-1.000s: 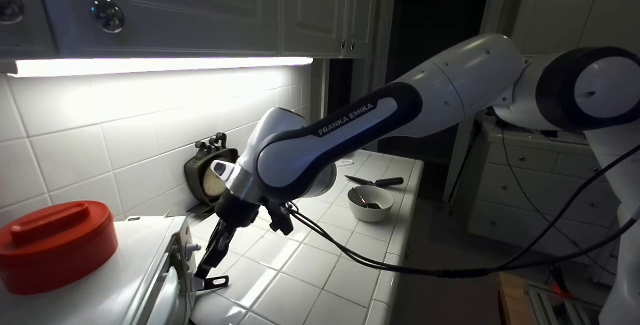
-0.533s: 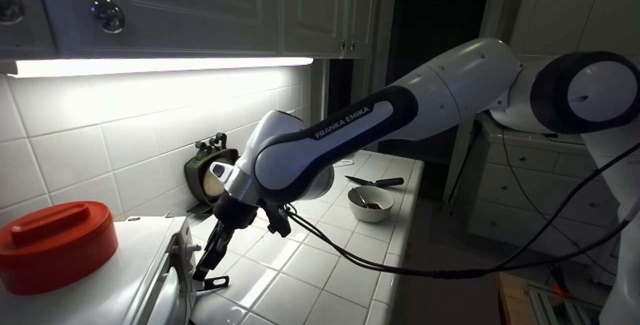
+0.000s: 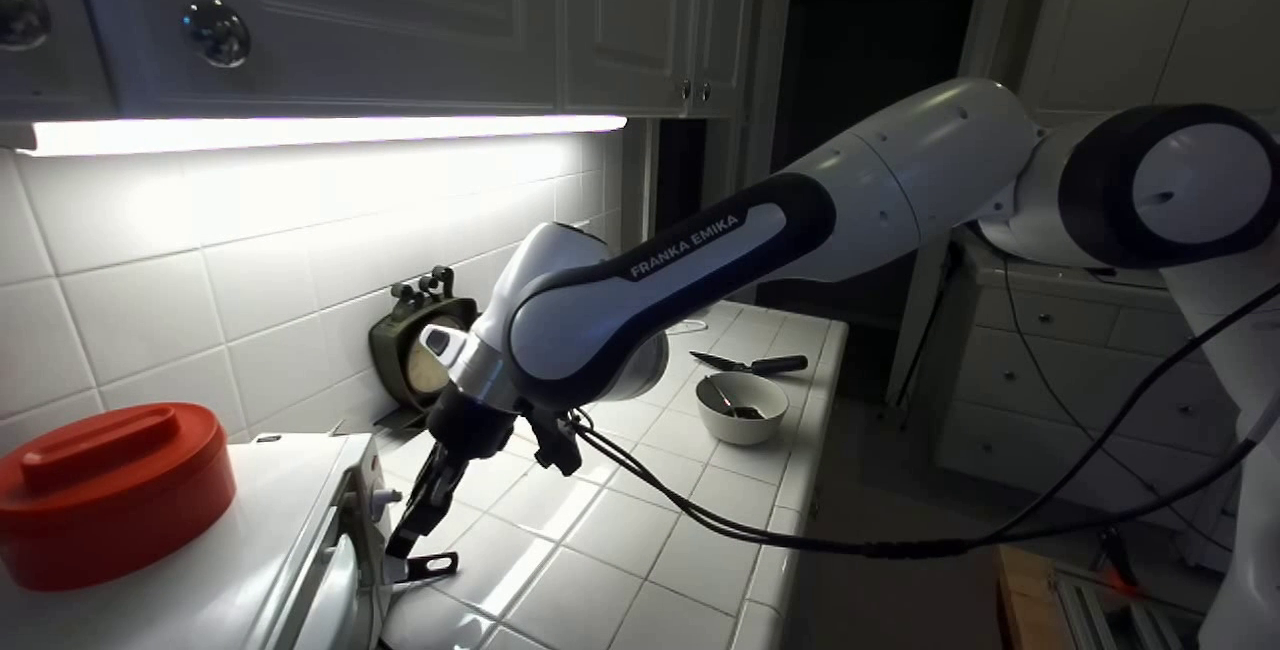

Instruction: Turn the bottom knob on the mini oven

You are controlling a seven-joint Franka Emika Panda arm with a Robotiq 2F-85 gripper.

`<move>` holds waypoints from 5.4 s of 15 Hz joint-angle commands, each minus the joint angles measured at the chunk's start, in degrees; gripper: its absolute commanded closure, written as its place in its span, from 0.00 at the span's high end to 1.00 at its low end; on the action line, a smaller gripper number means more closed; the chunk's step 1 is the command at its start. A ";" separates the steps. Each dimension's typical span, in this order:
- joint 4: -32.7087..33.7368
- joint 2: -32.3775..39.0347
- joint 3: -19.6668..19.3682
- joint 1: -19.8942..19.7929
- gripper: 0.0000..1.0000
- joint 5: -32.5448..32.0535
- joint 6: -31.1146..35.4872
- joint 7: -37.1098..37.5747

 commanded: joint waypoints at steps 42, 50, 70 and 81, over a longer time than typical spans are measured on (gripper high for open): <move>42.35 28.95 -2.40 -7.25 0.03 18.61 -42.66 19.77; 46.09 31.67 -2.73 -7.00 0.03 20.48 -45.50 23.61; 31.62 15.44 -8.04 -1.88 1.00 7.71 -33.32 13.10; 5.19 -5.90 -11.09 1.85 1.00 -6.32 -16.99 16.15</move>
